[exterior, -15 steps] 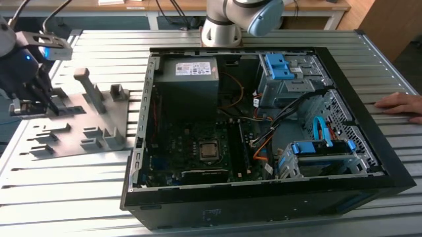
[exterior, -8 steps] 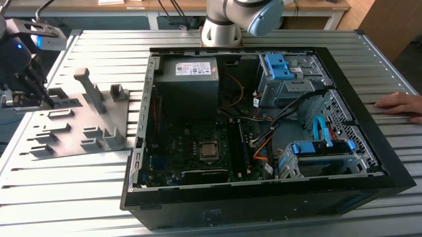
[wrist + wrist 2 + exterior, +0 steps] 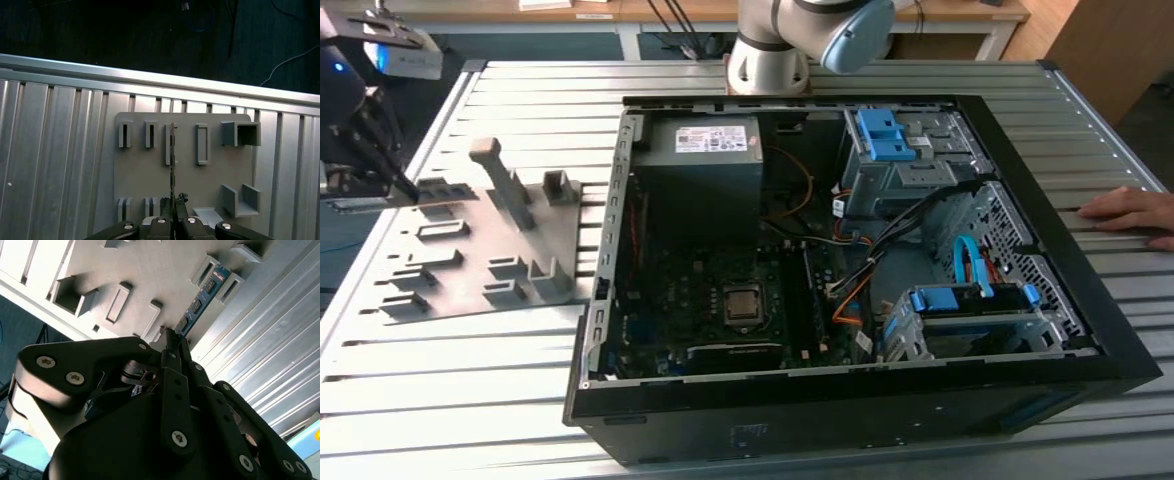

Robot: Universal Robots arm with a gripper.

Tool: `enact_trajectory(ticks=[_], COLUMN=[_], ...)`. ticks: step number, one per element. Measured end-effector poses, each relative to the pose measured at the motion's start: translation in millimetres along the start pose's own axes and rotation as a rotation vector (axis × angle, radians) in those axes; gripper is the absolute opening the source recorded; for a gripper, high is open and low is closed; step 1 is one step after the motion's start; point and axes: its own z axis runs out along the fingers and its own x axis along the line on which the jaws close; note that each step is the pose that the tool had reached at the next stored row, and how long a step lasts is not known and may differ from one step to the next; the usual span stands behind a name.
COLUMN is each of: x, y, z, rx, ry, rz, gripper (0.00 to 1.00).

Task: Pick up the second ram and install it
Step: 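Pick up the second ram and move it above second insertion slot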

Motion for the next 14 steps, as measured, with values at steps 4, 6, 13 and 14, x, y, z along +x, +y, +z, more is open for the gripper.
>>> enact_trajectory(ticks=[4,6,13,14], x=[-1.4,-2.0,-3.8,-4.1], y=[0.4,0.6,1.2,1.2], z=[-14.1,-19.3,-37.0,-39.6], rx=[0.0008,0.0013,0.0026,0.0028], ry=[-0.0102,-0.0140,-0.0291,-0.0307], rz=[0.000,-0.001,-0.001,-0.001], gripper=[0.14,0.14,0.14,0.14])
